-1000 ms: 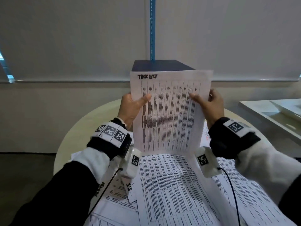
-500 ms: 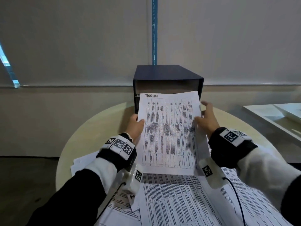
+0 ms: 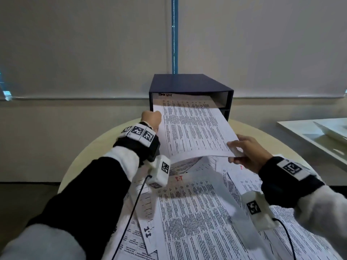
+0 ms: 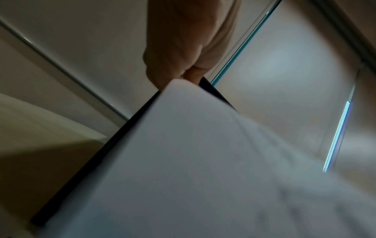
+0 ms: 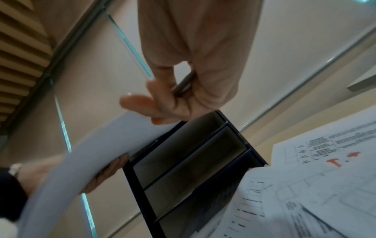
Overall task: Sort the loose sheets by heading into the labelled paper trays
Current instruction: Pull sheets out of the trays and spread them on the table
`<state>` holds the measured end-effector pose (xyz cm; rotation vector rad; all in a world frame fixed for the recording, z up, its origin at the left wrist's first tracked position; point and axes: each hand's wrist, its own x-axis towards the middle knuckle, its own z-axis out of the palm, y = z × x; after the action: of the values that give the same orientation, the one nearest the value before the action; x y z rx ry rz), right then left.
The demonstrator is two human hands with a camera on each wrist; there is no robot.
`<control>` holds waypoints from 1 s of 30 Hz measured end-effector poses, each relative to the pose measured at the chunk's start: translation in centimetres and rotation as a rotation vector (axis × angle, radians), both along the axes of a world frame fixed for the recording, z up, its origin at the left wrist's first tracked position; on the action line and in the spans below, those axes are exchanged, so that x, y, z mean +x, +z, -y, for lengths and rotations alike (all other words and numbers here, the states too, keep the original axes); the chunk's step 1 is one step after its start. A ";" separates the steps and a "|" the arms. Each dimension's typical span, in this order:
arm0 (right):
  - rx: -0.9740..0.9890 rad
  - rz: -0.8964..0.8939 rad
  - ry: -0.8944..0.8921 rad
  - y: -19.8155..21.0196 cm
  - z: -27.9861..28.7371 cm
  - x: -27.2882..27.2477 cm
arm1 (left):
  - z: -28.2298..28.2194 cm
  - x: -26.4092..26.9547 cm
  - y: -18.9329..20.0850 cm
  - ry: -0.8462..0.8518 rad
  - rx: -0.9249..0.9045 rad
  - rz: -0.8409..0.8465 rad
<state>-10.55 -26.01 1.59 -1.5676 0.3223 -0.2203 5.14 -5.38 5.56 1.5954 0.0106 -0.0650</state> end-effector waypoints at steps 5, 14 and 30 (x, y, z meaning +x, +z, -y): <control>0.144 0.063 -0.036 1.2 0.4 1.6 | 0.0 0.1 -0.8 -0.098 0.012 -0.072; 0.353 0.159 -0.168 5.0 -1.1 8.6 | -1.4 -1.6 0.3 -0.229 -0.241 -0.053; 0.405 0.094 -0.250 5.9 -2.0 13.9 | 0.4 0.6 -0.7 -0.048 1.114 0.666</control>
<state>3.33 -23.97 7.53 -1.1123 0.4591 -0.3960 5.75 -5.73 4.88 2.6510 -0.6009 0.5223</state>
